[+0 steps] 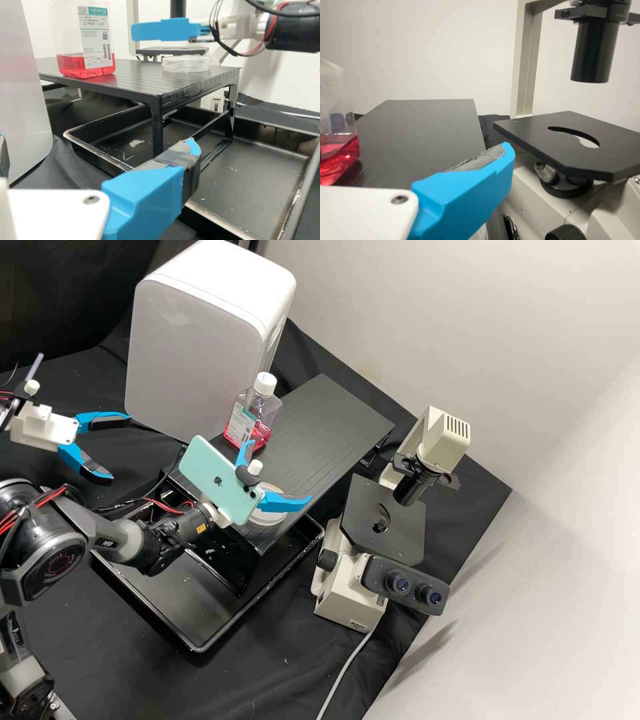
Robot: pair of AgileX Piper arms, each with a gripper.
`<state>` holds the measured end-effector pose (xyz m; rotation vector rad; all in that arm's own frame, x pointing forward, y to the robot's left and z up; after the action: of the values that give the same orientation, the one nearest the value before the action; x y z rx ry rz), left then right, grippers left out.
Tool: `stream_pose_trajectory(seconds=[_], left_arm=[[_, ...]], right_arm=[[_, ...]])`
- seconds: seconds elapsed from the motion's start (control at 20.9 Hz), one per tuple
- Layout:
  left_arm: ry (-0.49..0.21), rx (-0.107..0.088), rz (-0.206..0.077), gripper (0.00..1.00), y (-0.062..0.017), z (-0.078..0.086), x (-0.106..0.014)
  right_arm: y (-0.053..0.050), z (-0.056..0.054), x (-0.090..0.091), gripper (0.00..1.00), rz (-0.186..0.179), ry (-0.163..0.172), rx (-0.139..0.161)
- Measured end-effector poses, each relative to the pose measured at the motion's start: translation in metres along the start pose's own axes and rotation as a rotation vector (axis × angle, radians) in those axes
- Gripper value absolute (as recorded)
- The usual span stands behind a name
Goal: Remove the lid from the petri dish
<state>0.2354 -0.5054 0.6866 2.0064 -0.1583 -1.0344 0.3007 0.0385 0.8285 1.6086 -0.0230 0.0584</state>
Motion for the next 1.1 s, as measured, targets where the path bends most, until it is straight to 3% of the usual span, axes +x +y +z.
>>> stream_pose_trajectory(seconds=[0.53, 1.1], left_arm=[[0.001, -0.002, -0.003, 1.0, -0.001, 0.0, 0.0], [0.001, -0.003, -0.006, 1.0, -0.0016, 0.0, 0.0]], right_arm=[[-0.009, 0.012, -0.023, 1.0, -0.032, -0.039, -0.002], [-0.005, 0.022, -0.023, 1.0, -0.007, -0.079, 0.004]])
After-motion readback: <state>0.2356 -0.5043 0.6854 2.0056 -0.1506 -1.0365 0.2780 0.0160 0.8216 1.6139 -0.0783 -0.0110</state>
